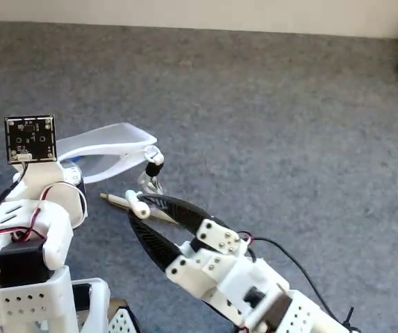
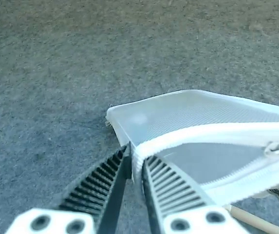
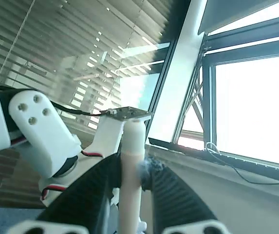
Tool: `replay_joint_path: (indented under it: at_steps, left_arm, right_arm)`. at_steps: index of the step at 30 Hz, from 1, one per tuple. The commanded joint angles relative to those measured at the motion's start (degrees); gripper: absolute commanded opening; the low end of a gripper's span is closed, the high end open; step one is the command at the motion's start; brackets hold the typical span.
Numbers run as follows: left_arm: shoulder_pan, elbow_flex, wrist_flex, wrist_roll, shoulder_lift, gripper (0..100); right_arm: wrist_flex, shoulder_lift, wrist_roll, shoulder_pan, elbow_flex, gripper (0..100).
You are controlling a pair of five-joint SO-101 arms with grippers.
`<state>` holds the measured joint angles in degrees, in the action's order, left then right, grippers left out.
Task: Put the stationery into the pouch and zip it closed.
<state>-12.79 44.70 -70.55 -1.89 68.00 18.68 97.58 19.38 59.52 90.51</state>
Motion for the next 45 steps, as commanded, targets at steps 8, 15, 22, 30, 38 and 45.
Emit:
replay_joint_path:
  at_steps: [8,15,22,30,38,45]
  left_arm:
    - [1.5,-0.8,-0.2,-0.5,-0.8,1]
    - [1.5,-0.8,-0.1,-0.5,-0.8,1]
    - [1.5,-0.8,-0.1,-0.5,-0.8,1]
    - [1.5,-0.8,-0.1,-0.5,-0.8,1]
    - [1.5,-0.8,-0.1,-0.5,-0.8,1]
    - [1.5,-0.8,-0.1,-0.5,-0.8,1]
  right_arm:
    - [13.3,-22.5,0.0,0.4,-13.8,0.5]
    - [18.9,-34.7,0.0,0.2,-19.3,0.5]
    - [25.8,-44.7,0.1,-3.3,-22.0,0.5]
    - [26.2,-50.5,0.0,-6.3,-26.0,0.5]
    - [25.8,-50.8,0.0,-6.2,-20.3,0.5]
    - [23.4,-50.8,0.1,-6.3,-15.7,0.5]
